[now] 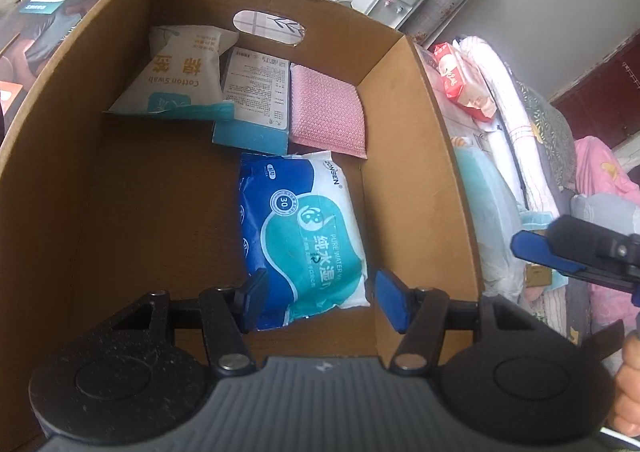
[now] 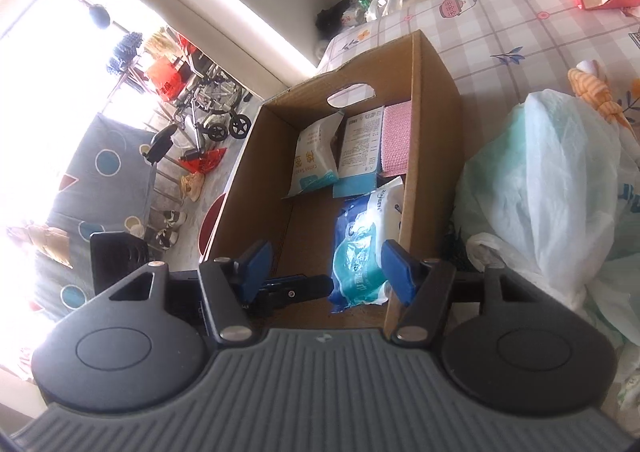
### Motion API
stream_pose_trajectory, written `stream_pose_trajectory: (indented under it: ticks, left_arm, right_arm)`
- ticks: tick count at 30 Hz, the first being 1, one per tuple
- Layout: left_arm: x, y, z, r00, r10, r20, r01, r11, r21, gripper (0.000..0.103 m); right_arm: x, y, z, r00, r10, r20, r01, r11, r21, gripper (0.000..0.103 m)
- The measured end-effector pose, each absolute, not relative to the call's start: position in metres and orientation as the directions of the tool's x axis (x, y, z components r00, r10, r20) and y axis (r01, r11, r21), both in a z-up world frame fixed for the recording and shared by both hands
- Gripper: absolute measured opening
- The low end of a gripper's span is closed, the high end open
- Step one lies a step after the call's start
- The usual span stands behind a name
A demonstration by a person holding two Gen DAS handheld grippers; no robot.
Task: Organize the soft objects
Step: 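Carry the wet-wipe pack into the cardboard box and open the right tool, then press the wet-wipe pack flat in the box with the left tool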
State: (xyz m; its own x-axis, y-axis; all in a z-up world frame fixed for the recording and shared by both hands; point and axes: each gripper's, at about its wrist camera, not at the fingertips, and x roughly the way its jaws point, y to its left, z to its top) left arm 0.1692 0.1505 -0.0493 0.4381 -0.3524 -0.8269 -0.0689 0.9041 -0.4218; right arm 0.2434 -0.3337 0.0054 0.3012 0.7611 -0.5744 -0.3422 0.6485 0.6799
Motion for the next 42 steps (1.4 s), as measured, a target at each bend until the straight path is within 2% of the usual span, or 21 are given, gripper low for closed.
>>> stream_pose_trajectory:
  ticks: [12, 21, 25, 27, 30, 34, 42]
  left_arm:
    - [0.216, 0.137, -0.09, 0.264, -0.312, -0.913, -0.129, 0.926, -0.354, 0.065]
    - [0.228, 0.108, -0.093, 0.283, -0.312, -0.907, -0.043, 0.941, -0.337, 0.057]
    - [0.231, 0.103, -0.092, 0.279, -0.29, -0.915, -0.033, 0.95, -0.311, 0.057]
    - [0.233, 0.108, -0.091, 0.264, -0.306, -0.915, -0.069, 0.94, -0.335, 0.063]
    - [0.235, 0.12, -0.087, 0.276, -0.313, -0.909, -0.14, 0.922, -0.36, 0.077]
    - [0.243, 0.126, -0.083, 0.31, -0.275, -0.91, -0.231, 0.907, -0.353, 0.087]
    - [0.274, 0.119, -0.1, 0.307, -0.265, -0.914, -0.359, 0.857, -0.369, 0.087]
  right_arm:
    - [0.204, -0.393, -0.032, 0.415, 0.782, -0.465, -0.212, 0.58, 0.786, 0.061]
    - [0.204, -0.42, -0.067, 0.432, 0.768, -0.472, -0.097, 0.56, 0.823, 0.061]
    - [0.205, -0.426, -0.073, 0.441, 0.763, -0.473, -0.082, 0.559, 0.825, 0.061]
    - [0.206, -0.43, -0.075, 0.445, 0.761, -0.472, -0.075, 0.557, 0.827, 0.062]
    - [0.208, -0.434, -0.079, 0.45, 0.759, -0.471, -0.062, 0.552, 0.831, 0.062]
    - [0.214, -0.434, -0.088, 0.441, 0.763, -0.472, -0.042, 0.543, 0.838, 0.062]
    - [0.218, -0.434, -0.096, 0.437, 0.771, -0.464, -0.032, 0.529, 0.848, 0.062]
